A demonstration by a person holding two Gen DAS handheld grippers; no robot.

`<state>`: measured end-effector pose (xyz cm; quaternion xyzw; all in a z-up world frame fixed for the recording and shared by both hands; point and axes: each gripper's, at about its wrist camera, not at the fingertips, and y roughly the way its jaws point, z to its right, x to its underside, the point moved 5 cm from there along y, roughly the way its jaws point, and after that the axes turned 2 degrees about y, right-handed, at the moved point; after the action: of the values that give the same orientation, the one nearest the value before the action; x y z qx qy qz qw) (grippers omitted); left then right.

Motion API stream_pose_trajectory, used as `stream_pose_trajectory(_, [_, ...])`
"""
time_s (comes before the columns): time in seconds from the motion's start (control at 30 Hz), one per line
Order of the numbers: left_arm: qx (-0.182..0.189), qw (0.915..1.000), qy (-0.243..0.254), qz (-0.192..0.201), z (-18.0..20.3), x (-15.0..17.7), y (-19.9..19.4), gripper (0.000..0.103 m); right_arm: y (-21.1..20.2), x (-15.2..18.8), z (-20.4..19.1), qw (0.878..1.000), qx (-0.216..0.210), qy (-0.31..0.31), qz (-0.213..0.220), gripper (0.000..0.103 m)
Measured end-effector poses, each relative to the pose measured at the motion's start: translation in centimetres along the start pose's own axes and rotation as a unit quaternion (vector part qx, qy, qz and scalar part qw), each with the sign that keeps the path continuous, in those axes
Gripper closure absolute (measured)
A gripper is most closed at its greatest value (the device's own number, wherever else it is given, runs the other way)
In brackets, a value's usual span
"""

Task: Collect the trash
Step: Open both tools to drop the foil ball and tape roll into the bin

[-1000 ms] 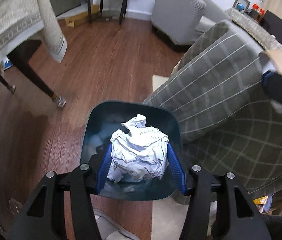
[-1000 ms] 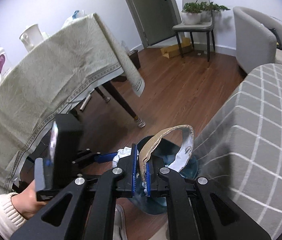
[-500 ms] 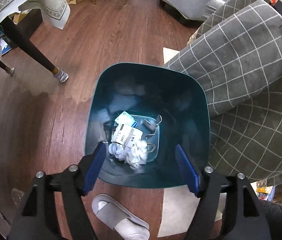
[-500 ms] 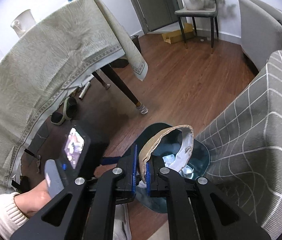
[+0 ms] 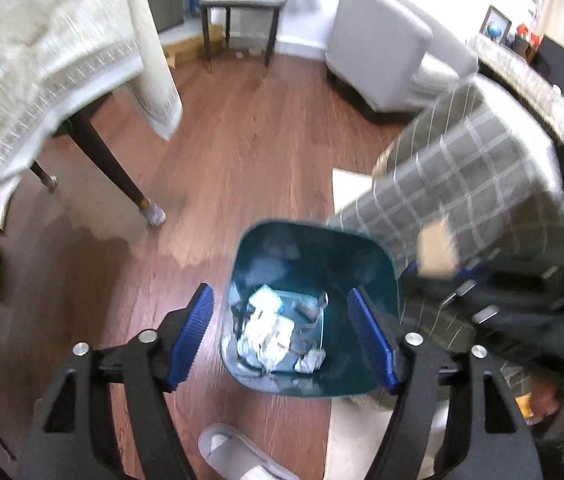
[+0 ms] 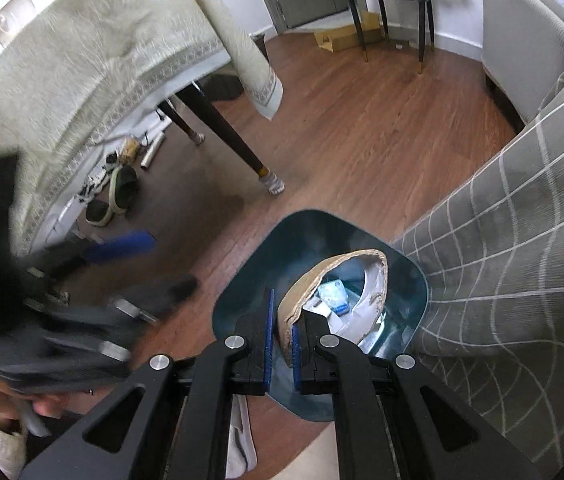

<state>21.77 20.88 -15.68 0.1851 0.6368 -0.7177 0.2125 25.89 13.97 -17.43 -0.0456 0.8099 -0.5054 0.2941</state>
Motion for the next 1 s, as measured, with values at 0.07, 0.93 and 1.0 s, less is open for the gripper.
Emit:
stream_pose_trajectory(0.07, [0.005,0.9998,-0.008,0.02,0.0,-1.1,-1.6,0.035,1.0,0.3,0.0,1.0,0.003,-0.004,-0.014,0.096])
stream_pose_trajectory(0.93, [0.006,0.9917,0.007,0.128,2.8,-10.3,-8.5,0.043,12.4,4.3,1.1,0.976,0.043,-0.08,-0.196,0.039])
stream_pose_trajectory(1.0, [0.01,0.9907,0.006,0.136,3.1,-11.0,-9.1,0.037,11.2,3.2,0.7,0.98,0.044,-0.085,-0.174,0.039])
